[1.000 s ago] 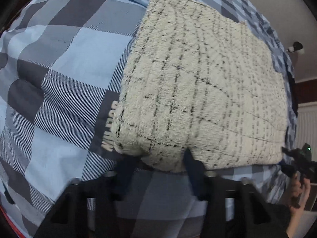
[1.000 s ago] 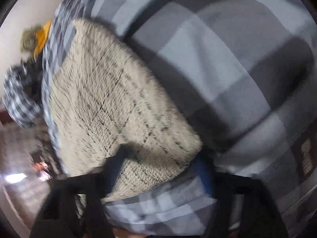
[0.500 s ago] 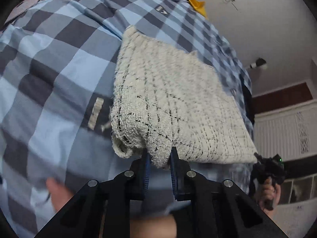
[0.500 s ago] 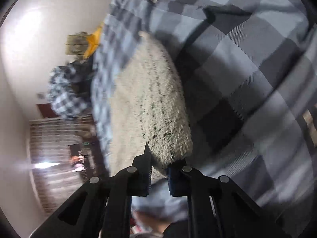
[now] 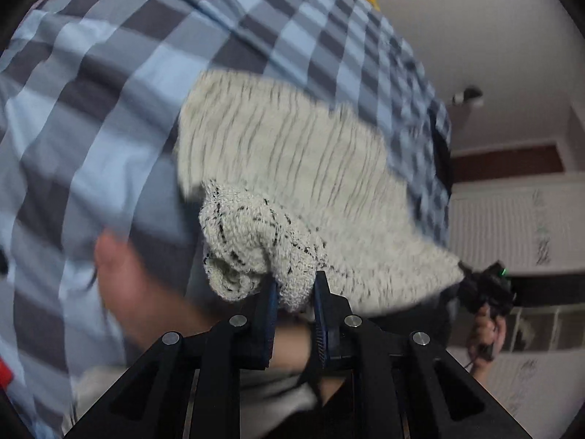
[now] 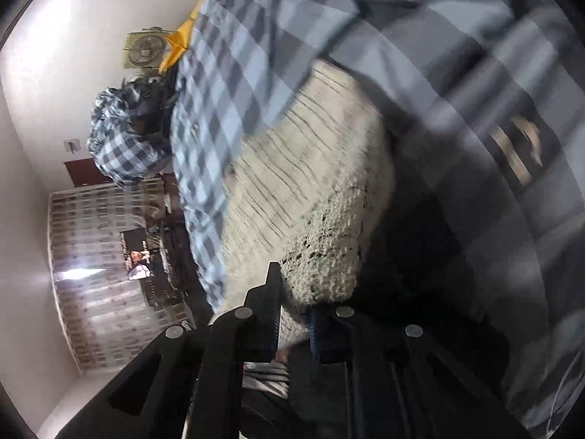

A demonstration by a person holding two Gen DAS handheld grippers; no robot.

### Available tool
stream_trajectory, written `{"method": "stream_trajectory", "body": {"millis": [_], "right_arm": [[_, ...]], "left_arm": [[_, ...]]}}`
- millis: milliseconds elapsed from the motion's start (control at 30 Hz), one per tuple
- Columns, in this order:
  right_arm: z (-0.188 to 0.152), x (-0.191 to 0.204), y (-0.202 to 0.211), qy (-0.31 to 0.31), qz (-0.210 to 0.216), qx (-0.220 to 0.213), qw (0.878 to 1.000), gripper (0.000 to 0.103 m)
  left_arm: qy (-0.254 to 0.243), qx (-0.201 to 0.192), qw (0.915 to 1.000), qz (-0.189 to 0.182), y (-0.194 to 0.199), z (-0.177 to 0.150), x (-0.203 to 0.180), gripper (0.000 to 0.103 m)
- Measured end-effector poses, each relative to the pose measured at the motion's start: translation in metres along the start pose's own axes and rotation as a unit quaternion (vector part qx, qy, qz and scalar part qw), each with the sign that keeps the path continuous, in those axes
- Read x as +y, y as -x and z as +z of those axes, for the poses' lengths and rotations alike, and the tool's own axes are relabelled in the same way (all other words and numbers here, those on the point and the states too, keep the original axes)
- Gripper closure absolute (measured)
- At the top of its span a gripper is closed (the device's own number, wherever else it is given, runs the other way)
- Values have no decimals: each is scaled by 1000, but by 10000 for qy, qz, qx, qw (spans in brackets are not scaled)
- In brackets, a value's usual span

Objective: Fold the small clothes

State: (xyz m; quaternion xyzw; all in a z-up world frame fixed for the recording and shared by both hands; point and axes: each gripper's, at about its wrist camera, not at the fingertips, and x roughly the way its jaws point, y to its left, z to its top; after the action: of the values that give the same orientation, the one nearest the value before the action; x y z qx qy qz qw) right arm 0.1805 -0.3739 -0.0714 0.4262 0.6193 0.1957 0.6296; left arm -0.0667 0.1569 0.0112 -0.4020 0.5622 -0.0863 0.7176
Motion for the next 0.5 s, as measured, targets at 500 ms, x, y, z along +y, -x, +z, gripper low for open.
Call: {"method": "stream_trajectory", "body": {"millis": [500], "right_arm": [[196,44,-146,44,-893,-988,9911,95]], "left_arm": [[1038,-1084,9762,1566,-106,233,53,86]]}}
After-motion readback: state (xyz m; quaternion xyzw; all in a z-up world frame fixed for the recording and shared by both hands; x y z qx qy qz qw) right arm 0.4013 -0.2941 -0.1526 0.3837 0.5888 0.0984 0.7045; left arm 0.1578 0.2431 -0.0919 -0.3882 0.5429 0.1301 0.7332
